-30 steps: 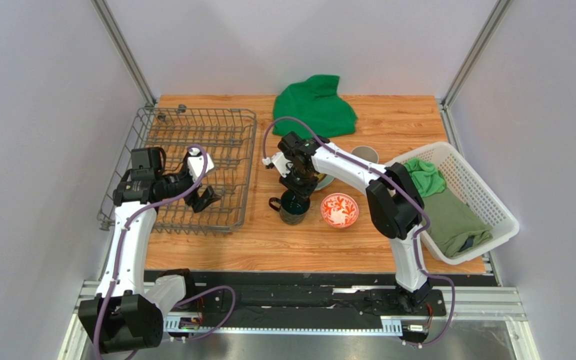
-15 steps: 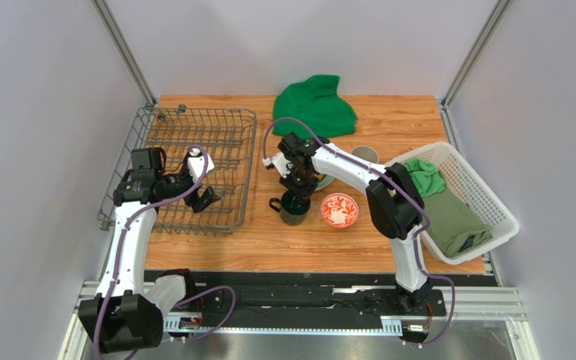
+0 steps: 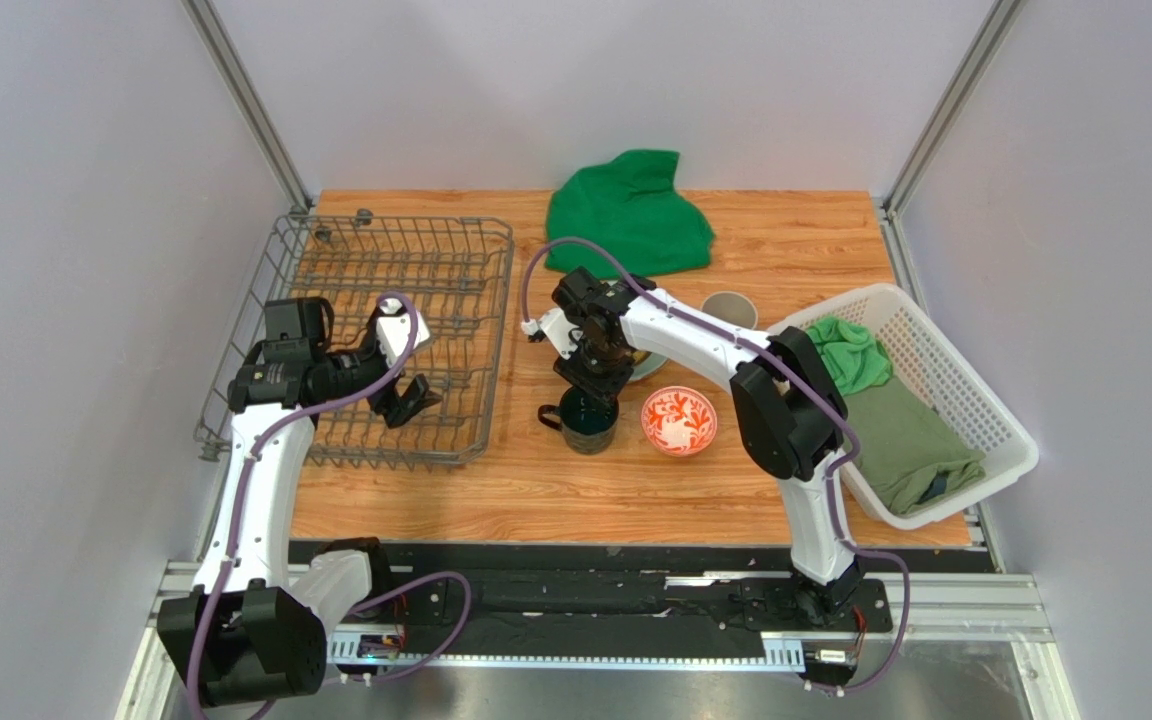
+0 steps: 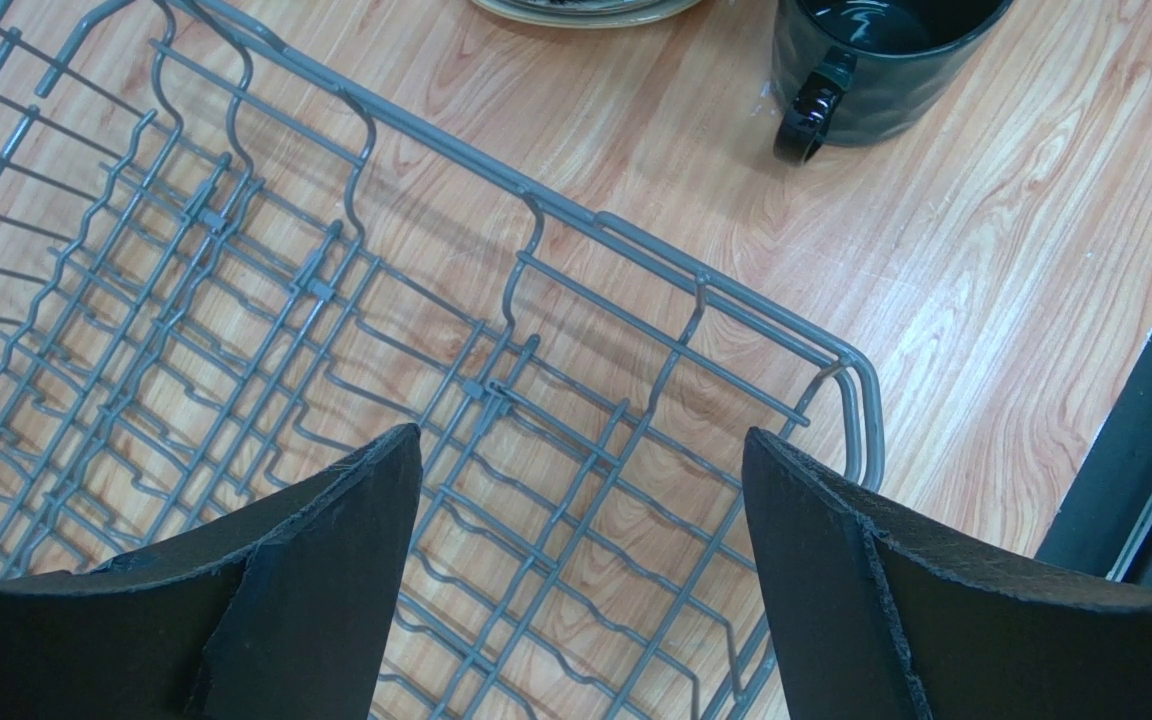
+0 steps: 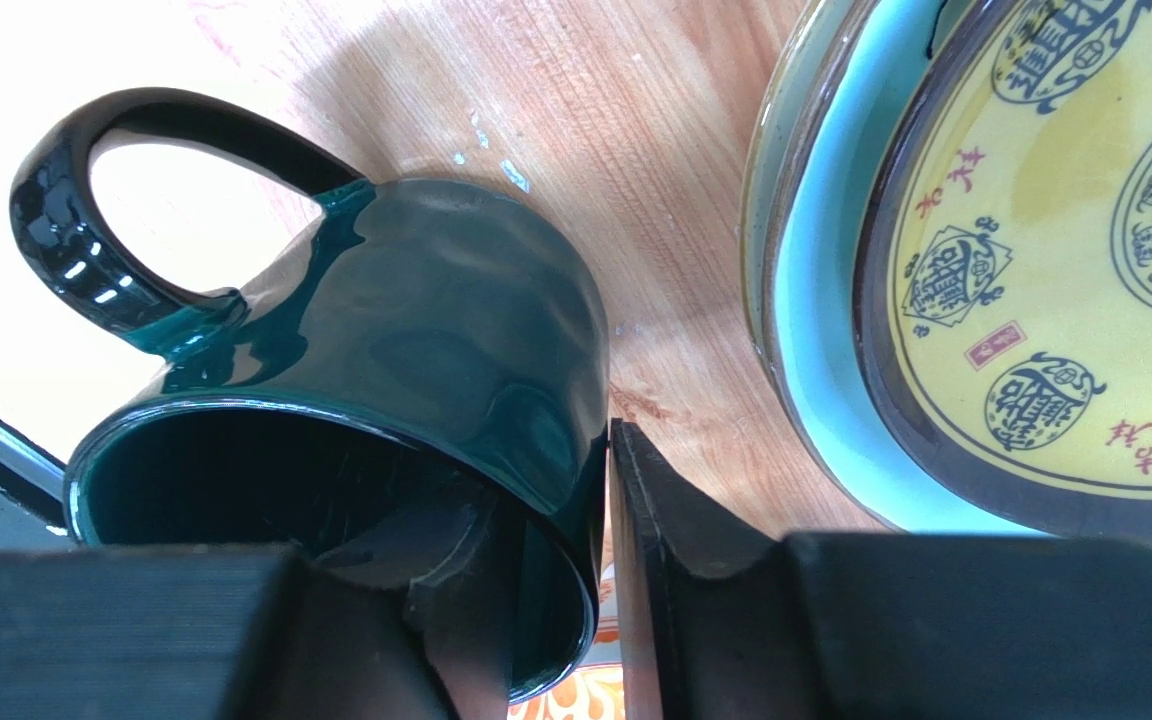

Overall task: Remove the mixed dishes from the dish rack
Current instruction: Place the cup at the center of the board.

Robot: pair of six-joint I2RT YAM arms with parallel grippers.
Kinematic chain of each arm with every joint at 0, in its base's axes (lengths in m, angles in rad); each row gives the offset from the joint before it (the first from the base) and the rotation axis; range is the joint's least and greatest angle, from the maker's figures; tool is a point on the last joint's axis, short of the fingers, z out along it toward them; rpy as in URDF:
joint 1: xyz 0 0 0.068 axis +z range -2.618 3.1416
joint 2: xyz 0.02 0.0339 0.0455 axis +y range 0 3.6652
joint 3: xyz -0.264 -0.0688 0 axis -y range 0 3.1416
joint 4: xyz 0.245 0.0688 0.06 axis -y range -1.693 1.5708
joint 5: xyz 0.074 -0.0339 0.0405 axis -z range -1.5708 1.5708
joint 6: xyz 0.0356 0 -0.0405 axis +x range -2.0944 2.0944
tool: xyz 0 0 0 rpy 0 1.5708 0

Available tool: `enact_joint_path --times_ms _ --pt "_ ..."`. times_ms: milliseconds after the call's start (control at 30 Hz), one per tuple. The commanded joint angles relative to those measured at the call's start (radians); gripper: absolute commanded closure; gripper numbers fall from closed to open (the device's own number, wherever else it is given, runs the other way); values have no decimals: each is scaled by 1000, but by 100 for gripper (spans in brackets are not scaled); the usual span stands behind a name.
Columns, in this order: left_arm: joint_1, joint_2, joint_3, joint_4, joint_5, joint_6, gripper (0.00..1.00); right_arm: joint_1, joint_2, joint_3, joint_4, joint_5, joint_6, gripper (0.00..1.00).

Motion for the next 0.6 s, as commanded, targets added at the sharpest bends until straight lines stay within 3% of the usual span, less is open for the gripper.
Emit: enact_joint_path --times_ms 0,167,567 --pt "0 -7 -3 17 21 23 14 5 -59 -8 13 15 -9 69" --pt "-2 -7 -1 18 23 21 14 5 -82 -7 13 24 -9 62" --pt "-2 -10 -6 74 24 -29 14 5 -158 35 10 93 -23 30"
